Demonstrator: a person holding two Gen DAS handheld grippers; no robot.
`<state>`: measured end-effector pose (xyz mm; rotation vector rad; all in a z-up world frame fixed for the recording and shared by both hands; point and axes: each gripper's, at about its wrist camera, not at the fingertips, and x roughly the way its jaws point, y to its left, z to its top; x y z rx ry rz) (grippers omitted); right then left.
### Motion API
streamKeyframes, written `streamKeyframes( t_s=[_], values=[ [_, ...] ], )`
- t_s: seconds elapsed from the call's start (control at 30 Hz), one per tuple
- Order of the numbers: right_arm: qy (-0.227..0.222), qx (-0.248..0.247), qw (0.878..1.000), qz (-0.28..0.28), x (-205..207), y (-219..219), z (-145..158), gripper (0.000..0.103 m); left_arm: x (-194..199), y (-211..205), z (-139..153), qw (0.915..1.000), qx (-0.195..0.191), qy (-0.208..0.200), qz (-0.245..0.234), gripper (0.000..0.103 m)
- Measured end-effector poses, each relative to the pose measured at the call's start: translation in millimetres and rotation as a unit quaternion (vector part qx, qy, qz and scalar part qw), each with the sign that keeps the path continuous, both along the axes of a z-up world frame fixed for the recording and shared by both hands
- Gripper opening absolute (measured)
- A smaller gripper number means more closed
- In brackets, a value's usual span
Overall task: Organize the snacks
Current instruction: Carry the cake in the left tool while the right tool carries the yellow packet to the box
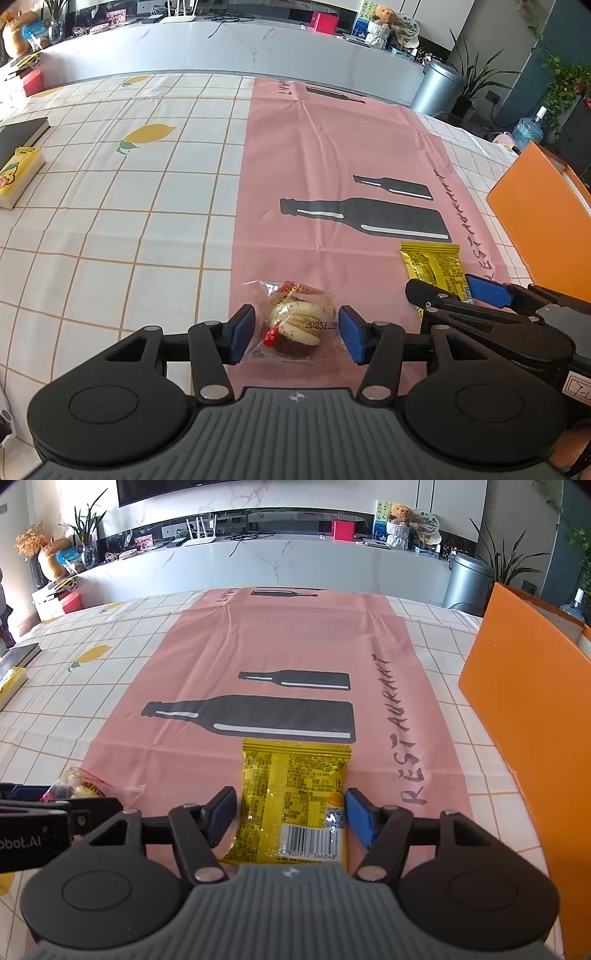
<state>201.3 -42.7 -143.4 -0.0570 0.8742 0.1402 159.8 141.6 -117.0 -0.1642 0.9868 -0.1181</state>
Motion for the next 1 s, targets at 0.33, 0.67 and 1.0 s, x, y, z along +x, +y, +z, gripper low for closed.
streamKeyframes(
  t_s=[0.33, 0.67, 1.0],
  values=[
    [0.017, -0.016, 0.999, 0.045, -4, 11, 6, 0.049, -1, 3, 0, 0.9999, -0.013, -0.004, -0.005, 0.053],
    [0.017, -0.023, 0.995, 0.098, -11, 1, 44, 0.049, -6, -8, 24, 0.9990, -0.035, -0.025, -0.016, 0.048],
    [0.029, -0.019, 0.993, 0.112, -18, -47, 84, 0.049, -13, -47, 69, 0.9970, -0.052, -0.040, -0.040, 0.048]
  ],
)
